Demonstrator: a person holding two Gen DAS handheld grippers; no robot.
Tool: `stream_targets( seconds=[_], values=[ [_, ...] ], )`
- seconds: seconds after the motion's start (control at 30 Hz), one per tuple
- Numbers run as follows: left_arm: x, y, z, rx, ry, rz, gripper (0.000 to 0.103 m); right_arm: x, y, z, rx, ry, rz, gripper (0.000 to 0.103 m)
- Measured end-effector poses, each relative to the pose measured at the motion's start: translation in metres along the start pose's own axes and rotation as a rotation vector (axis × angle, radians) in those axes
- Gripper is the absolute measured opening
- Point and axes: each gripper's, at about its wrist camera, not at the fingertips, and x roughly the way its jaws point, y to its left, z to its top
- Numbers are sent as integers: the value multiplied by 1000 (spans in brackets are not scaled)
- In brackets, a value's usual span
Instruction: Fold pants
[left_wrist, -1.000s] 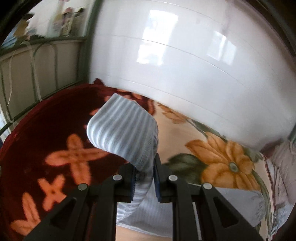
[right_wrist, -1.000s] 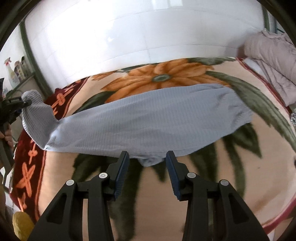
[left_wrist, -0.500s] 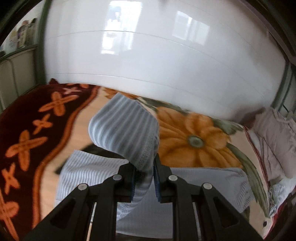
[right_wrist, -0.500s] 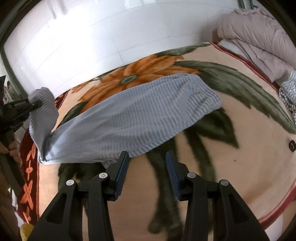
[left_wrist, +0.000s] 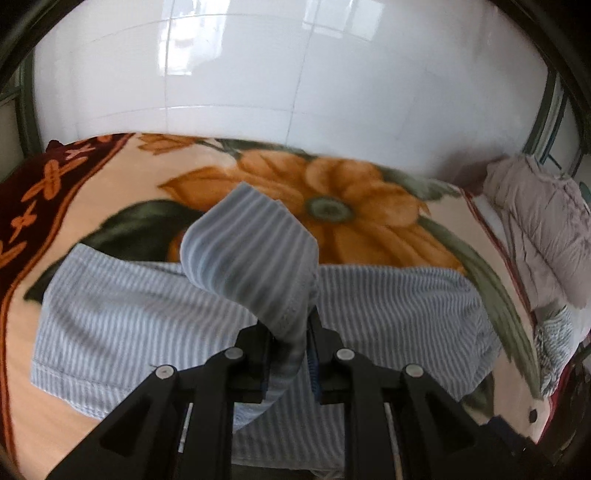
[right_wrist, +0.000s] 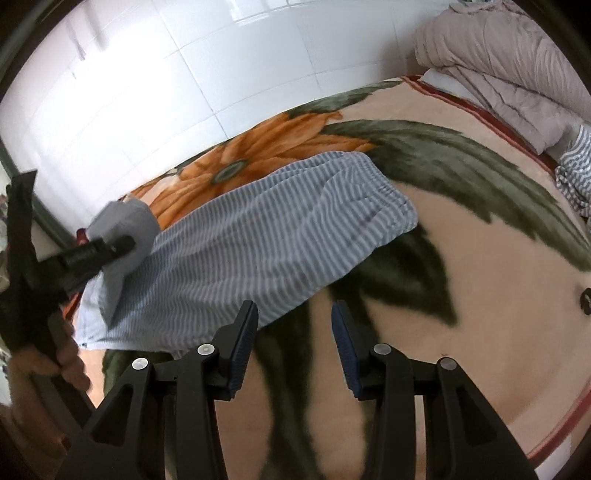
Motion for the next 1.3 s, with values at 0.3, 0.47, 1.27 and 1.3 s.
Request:
stream_targets(
  seconds=[0.3, 0.47, 1.27, 1.3],
  values=[
    [-1, -10, -10, 50, 30, -74, 53, 12, 10, 3, -26, 23, 29, 43],
    [-17, -13, -14, 124, 25, -64, 60, 17, 19, 5, -41, 45, 42, 43],
    [-57, 181, -56, -120, 22, 201, 62, 86, 75, 31, -36, 194, 50, 66],
    [-58, 189, -58, -137, 24, 206, 62, 93, 74, 31, -28, 208, 41, 66]
  ],
)
